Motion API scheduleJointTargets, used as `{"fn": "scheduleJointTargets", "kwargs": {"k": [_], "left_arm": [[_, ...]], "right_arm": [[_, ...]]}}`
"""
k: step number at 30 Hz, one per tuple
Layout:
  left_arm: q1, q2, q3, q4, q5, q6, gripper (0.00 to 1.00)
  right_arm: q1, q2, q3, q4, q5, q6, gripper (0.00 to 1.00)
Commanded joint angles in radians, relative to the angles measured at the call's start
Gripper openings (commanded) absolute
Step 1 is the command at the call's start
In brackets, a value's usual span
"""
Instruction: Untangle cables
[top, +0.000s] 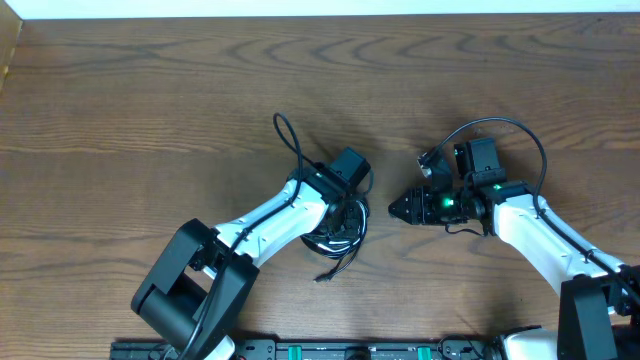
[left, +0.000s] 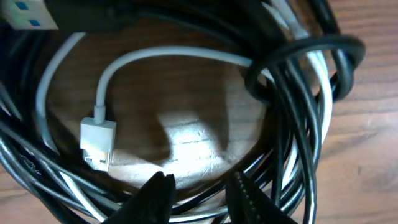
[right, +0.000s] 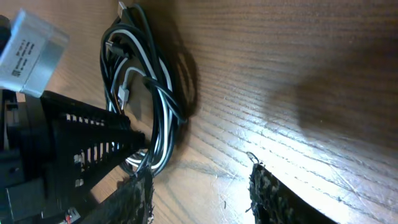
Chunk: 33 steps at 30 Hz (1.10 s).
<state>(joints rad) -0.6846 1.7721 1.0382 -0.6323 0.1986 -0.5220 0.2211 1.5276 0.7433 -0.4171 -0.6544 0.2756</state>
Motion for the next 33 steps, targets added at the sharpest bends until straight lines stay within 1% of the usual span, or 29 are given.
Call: {"fn": "scheduleJointTargets", "kwargs": {"k": [1,4,5,6,8,10,12,13,14,16,18,28,33], "left_arm": [[0.0,0.012,-0.005,0.01,-0.031,-0.007,0.33],[0.0,0.012,-0.005,0.017,-0.024,-0.006,0.33],[0.001,0.012,-0.005,0.019,-0.011,0.018,0.36],[0.009,0.011,0.01,0.007,0.01,0.114,0.4],[0.032,0.011,0.048,-0.044,0.013,0.125,0.45],[0.058,0.009,0.092,-0.092,0.043,0.125,0.46],[0.078,0.008,0.121,-0.112,0.101,0.126,0.47],[0.087,0.008,0.129,-0.107,0.184,0.13,0.47],[0.086,0.009,0.128,-0.108,0.216,0.138,0.47],[0.079,0.013,0.128,-0.117,0.266,0.176,0.5],[0.068,0.018,0.125,-0.138,0.288,0.196,0.51],[0.056,0.021,0.064,-0.089,0.274,0.195,0.51],[0.057,0.021,0.029,-0.047,0.137,0.118,0.5]], "right_arm": [[0.003,0.003,0.005,0.007,-0.002,0.009,0.47],[0.003,0.003,0.005,0.006,-0.002,0.008,0.47],[0.003,0.003,0.005,0.006,-0.002,0.008,0.47],[0.003,0.003,0.005,0.006,-0.002,0.009,0.47],[0.003,0.003,0.004,0.006,-0.002,0.008,0.48],[0.003,0.003,0.004,0.01,0.0,0.009,0.48],[0.003,0.003,0.004,0.014,0.002,0.009,0.48],[0.003,0.003,0.004,0.018,0.002,0.009,0.48],[0.003,0.003,0.004,0.019,0.002,0.013,0.48],[0.003,0.003,0.004,0.019,0.002,0.022,0.48],[0.003,0.003,0.004,0.024,0.005,0.025,0.49],[0.003,0.003,0.004,0.032,0.031,0.046,0.5],[0.011,0.003,0.004,0.032,0.031,0.046,0.51]]}}
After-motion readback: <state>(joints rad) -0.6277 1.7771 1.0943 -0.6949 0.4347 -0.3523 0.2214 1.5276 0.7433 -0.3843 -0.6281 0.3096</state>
